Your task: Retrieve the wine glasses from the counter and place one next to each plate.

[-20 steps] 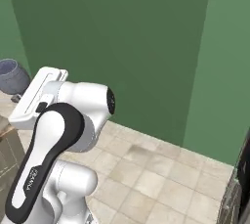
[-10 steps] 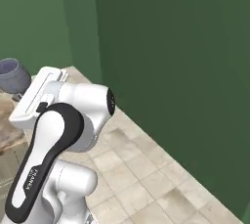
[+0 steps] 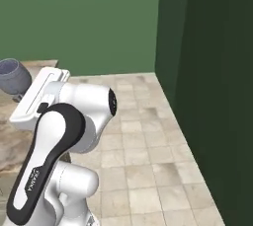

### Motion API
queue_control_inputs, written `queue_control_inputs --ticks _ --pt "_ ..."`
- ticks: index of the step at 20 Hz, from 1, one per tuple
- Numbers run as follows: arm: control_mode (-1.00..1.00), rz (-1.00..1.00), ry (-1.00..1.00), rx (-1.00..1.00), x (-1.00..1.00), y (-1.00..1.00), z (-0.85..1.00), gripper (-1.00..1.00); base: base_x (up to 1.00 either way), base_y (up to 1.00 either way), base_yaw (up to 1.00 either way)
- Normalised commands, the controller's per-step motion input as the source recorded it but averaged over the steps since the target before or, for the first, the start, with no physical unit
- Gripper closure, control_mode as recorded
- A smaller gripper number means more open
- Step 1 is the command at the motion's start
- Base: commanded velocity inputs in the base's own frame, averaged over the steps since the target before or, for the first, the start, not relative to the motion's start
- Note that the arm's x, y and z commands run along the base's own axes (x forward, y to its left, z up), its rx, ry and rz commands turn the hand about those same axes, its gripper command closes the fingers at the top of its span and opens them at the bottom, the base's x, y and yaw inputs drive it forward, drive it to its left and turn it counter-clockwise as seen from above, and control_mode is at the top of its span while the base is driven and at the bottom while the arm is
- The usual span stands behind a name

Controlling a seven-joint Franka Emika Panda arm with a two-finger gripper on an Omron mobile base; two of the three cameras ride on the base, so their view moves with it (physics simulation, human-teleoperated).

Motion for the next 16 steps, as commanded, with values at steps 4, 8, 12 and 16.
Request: queue_control_inputs --ticks 4,8,12,16 --pt "1.0 0.0 0.0 0.0 0.0 0.0 0.0 1.0 0.95 -0.59 0.66" --pt "1.0 0.0 0.0 0.0 0.0 0.0 0.0 1.0 0.73 -0.83 0.6" --pt "1.0 0.0 0.0 0.0 0.0 0.0 0.0 1.0 0.53 -1.0 0.51" --pt "1.0 0.0 0.0 0.0 0.0 0.0 0.0 1.0 0.94 -0.95 0.44"
